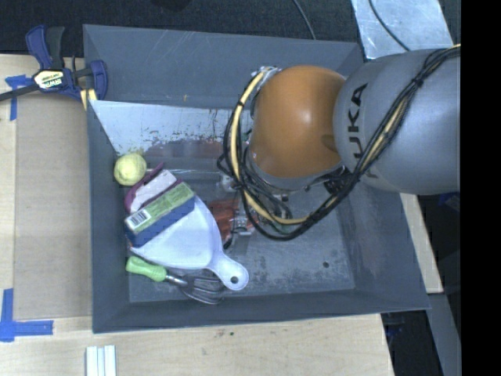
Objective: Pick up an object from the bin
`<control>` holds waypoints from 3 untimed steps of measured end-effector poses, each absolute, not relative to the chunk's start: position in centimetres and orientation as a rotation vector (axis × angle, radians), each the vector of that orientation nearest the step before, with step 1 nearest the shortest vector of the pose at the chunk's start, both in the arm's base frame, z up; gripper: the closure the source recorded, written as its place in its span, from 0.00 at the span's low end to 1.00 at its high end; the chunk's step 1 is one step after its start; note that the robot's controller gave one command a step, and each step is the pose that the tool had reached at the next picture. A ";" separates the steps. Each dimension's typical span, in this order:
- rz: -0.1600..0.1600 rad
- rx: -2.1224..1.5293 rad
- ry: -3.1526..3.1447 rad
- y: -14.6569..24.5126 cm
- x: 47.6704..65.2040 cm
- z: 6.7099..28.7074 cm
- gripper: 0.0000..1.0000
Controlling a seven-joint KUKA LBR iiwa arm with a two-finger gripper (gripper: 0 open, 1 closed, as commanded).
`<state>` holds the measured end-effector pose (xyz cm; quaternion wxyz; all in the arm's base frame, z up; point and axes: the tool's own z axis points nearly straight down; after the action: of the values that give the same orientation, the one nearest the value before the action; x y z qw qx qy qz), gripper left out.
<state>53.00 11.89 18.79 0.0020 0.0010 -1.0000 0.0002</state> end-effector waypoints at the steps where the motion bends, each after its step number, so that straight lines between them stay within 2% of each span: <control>1: -0.002 -0.002 -3.144 11.9 53.2 19.1 0.00; 2: 0.004 0.023 -3.138 19.4 50.3 6.8 0.00; 3: -0.004 -0.115 -3.158 23.5 49.1 12.9 0.00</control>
Offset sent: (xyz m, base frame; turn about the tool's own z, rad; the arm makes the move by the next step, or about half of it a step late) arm -0.0256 0.0745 -0.1179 -0.0098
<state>49.11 23.47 12.95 -0.0090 -0.0364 -0.9993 -0.0014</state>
